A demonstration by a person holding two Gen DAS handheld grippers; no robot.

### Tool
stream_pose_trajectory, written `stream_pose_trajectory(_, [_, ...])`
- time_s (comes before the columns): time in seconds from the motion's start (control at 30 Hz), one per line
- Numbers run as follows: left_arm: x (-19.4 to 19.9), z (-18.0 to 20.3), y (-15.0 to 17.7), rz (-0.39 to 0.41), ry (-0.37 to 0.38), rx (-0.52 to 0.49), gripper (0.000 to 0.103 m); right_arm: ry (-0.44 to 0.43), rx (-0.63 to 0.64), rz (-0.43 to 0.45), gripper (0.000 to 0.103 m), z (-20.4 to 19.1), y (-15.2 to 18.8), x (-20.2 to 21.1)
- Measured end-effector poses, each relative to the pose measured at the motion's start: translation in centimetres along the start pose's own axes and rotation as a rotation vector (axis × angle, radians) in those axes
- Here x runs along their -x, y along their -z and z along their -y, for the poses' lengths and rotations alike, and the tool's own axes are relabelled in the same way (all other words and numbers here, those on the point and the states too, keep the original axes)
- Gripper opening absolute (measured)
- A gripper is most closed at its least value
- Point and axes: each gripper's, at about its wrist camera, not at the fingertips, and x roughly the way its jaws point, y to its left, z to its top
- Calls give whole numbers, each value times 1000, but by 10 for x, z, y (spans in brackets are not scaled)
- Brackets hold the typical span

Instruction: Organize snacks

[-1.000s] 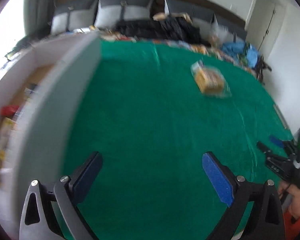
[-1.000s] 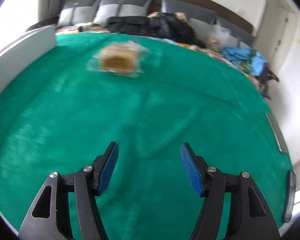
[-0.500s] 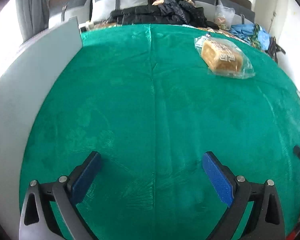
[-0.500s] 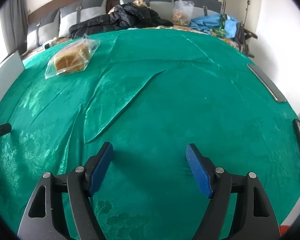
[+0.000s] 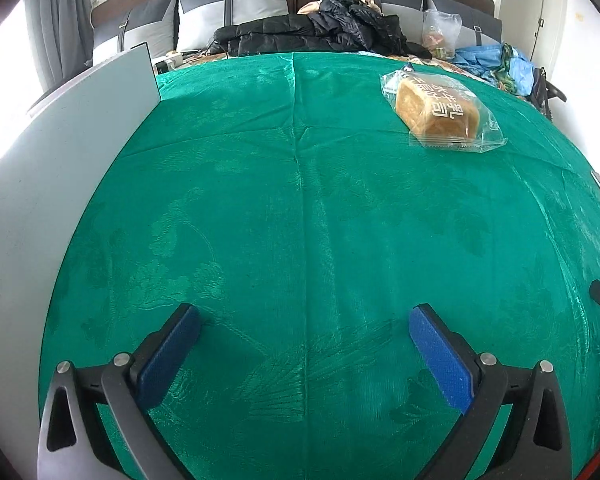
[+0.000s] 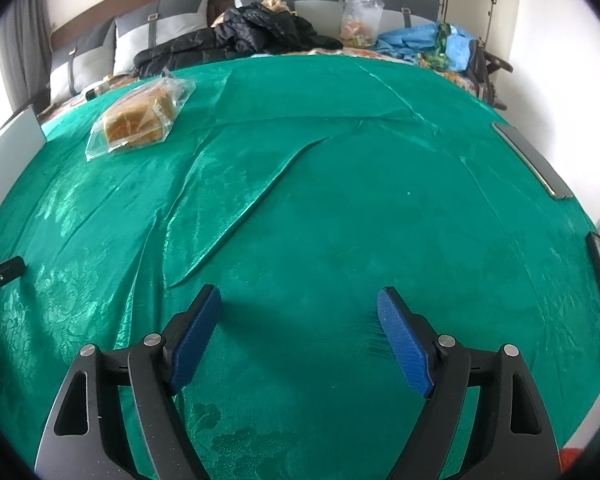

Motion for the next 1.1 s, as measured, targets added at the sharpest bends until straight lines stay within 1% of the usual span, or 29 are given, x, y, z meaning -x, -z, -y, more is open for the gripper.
stream_pose_trajectory(0.7, [0,0,0,1,0,0,103,-11,3,-5,86,2,0,-1])
stream_pose_trajectory(0.73, [0,0,0,1,0,0,103,-10,5,-7,87,2,0,-1])
stream_pose_trajectory(0.77, [0,0,0,1,-1,-1,103,-11,9,-11,90,1,-1,-2])
stream_pose_trajectory(0.87, [0,0,0,1,-1,-1,103,-23,19,-35,93,-1,-5,-5])
stream_pose_trajectory(0.97, [-1,0,0,1,-1,-1,103,-43,40,-118,93,-1,-18,-11])
stream_pose_trajectory(1.03, [0,1,0,1,-1,-1,103,-69,76,-168,93,-3,-31,-20])
stream_pose_trajectory(1.1, [-1,0,0,1,-1,-1,103,-97,119,-177,93,-4,-42,-29])
